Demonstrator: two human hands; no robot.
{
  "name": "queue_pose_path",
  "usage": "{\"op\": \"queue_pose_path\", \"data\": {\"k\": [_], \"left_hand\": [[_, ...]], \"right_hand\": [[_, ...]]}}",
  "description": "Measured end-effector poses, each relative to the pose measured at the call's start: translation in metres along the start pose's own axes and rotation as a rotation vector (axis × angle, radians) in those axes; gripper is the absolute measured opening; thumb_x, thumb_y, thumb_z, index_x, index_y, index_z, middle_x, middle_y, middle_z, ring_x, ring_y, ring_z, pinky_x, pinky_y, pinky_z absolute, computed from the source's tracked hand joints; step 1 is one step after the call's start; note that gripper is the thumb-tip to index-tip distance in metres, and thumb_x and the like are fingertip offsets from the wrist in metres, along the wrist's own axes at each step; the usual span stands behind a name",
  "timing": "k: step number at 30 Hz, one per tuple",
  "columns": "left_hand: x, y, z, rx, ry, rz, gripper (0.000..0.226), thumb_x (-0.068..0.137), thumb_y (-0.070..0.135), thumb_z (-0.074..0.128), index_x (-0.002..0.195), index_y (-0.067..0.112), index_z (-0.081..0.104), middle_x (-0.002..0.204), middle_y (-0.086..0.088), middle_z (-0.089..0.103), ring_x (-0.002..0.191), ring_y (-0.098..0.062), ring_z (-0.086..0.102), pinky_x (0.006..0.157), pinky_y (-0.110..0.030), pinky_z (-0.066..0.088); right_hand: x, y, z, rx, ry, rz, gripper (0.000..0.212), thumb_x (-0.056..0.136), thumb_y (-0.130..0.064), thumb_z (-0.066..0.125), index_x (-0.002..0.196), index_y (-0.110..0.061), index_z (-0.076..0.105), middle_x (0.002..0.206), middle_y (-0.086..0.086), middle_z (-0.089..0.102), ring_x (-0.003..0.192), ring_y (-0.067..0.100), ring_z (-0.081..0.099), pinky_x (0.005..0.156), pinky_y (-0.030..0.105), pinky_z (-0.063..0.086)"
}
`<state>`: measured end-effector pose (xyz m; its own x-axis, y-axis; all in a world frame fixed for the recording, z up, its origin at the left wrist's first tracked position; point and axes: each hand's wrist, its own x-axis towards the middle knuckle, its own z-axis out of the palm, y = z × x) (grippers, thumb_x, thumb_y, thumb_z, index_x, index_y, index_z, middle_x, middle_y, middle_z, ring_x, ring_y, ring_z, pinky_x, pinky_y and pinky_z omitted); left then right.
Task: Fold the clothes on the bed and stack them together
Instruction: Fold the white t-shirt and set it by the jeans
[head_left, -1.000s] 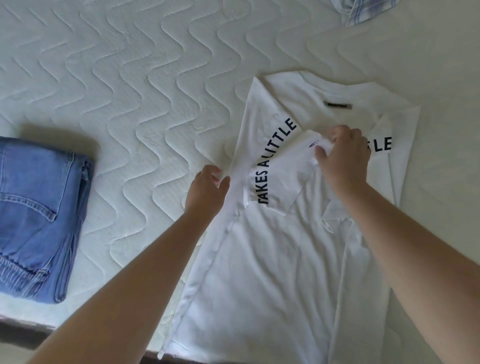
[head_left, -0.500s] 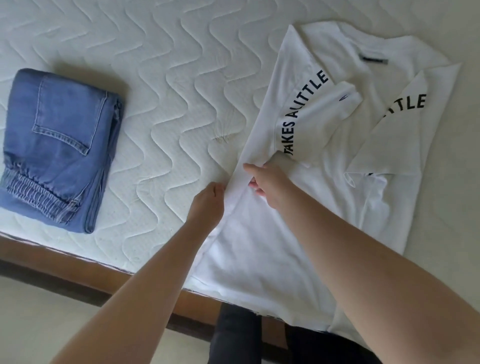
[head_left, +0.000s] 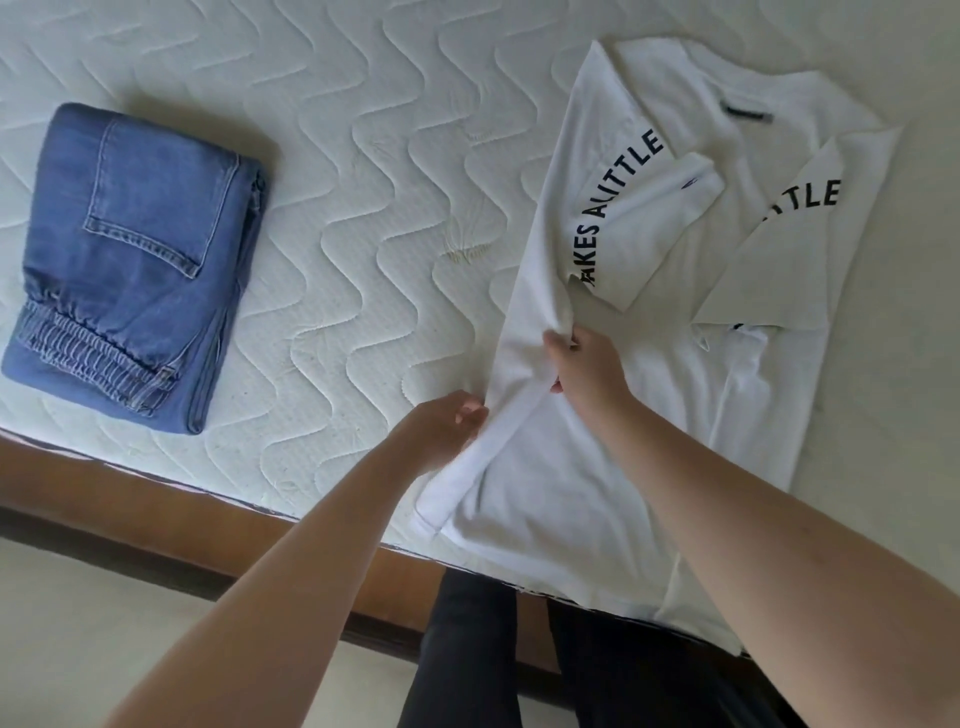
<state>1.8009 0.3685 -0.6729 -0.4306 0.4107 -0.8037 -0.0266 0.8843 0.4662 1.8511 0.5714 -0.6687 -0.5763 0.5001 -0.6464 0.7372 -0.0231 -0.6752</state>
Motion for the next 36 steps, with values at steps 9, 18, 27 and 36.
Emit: {"op": "queue_pose_path", "data": {"k": [9, 18, 27, 36], "left_hand": [[-0.011, -0.004, 0.035, -0.08, 0.068, -0.097, 0.037, 0.086, 0.056, 0.063, 0.103, 0.026, 0.051, 0.081, 0.009, 0.062, 0.064, -0.003, 0.058, 0.055, -0.022, 0.041], [-0.04, -0.016, 0.057, 0.098, 0.058, -0.212, 0.043, 0.102, 0.052, 0.031, 0.11, 0.017, 0.055, 0.106, -0.006, 0.063, 0.093, -0.024, 0.061, 0.074, -0.034, 0.043], [-0.058, -0.029, 0.073, 0.043, 0.059, -0.247, 0.041, 0.1, 0.059, 0.028, 0.109, 0.029, 0.054, 0.081, 0.01, 0.062, 0.08, -0.01, 0.058, 0.063, -0.026, 0.039], [-0.085, -0.031, 0.096, -0.154, 0.147, -0.149, 0.052, 0.1, 0.056, 0.035, 0.133, 0.018, 0.05, 0.122, 0.003, 0.06, 0.094, -0.012, 0.057, 0.072, -0.028, 0.04]], "right_hand": [[-0.024, 0.032, 0.015, 0.276, -0.416, 0.29, 0.037, 0.09, -0.03, 0.07, 0.121, -0.011, 0.064, 0.117, 0.009, 0.07, 0.107, 0.025, 0.068, 0.088, 0.035, 0.057], [-0.047, 0.07, 0.012, 0.192, -0.449, 0.226, 0.027, 0.084, -0.034, 0.075, 0.103, -0.018, 0.067, 0.087, -0.006, 0.072, 0.078, 0.011, 0.066, 0.072, 0.023, 0.056], [-0.083, 0.101, 0.012, 0.189, -0.476, 0.194, 0.015, 0.087, -0.024, 0.073, 0.099, -0.02, 0.066, 0.079, -0.004, 0.074, 0.066, 0.009, 0.072, 0.056, 0.021, 0.054], [-0.109, 0.126, 0.014, 0.157, -0.557, 0.263, 0.021, 0.085, -0.031, 0.075, 0.099, -0.032, 0.06, 0.103, -0.004, 0.07, 0.085, 0.008, 0.072, 0.069, 0.019, 0.056]]}}
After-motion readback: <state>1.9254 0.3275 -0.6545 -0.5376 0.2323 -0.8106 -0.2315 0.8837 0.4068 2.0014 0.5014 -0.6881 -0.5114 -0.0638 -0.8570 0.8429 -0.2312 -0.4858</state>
